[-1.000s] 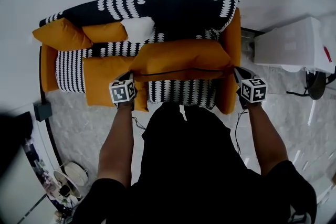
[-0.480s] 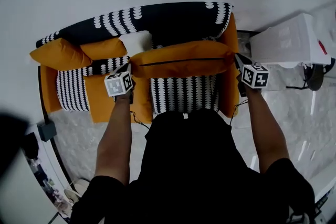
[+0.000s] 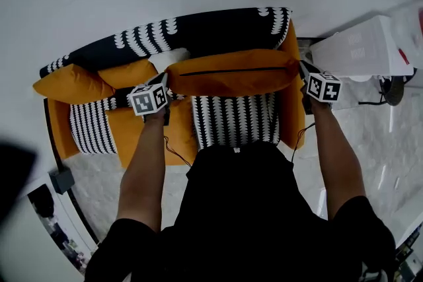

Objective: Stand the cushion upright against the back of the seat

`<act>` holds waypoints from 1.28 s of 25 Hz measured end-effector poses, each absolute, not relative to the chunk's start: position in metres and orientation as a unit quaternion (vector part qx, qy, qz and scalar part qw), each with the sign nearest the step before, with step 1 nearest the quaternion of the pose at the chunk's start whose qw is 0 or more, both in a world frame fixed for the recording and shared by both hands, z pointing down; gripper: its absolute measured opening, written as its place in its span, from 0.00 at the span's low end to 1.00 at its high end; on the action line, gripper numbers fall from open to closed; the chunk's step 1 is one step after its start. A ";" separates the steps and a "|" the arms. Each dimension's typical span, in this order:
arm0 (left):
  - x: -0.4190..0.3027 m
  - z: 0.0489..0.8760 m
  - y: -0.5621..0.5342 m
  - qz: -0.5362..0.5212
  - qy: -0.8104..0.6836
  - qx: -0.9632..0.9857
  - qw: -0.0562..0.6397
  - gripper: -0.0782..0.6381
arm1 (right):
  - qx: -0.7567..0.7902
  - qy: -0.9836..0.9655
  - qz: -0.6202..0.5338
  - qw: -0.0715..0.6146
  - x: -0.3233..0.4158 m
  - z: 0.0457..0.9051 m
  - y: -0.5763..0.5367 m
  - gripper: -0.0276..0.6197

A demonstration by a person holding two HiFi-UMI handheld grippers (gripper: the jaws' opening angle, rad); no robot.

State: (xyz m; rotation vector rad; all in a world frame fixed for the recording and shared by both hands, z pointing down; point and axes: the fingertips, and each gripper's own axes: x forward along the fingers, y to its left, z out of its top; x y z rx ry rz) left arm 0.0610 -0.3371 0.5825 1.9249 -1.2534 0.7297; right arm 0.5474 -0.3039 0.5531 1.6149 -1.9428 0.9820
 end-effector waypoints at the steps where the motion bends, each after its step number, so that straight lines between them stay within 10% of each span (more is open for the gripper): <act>1: 0.062 0.583 -0.343 0.279 -0.484 0.747 0.359 0.14 | 0.584 -0.698 0.352 0.217 0.548 0.553 -0.309 0.10; 32: 0.089 0.604 -0.479 0.265 -0.486 0.756 0.348 0.14 | 0.620 -0.646 0.320 0.309 0.578 0.597 -0.455 0.10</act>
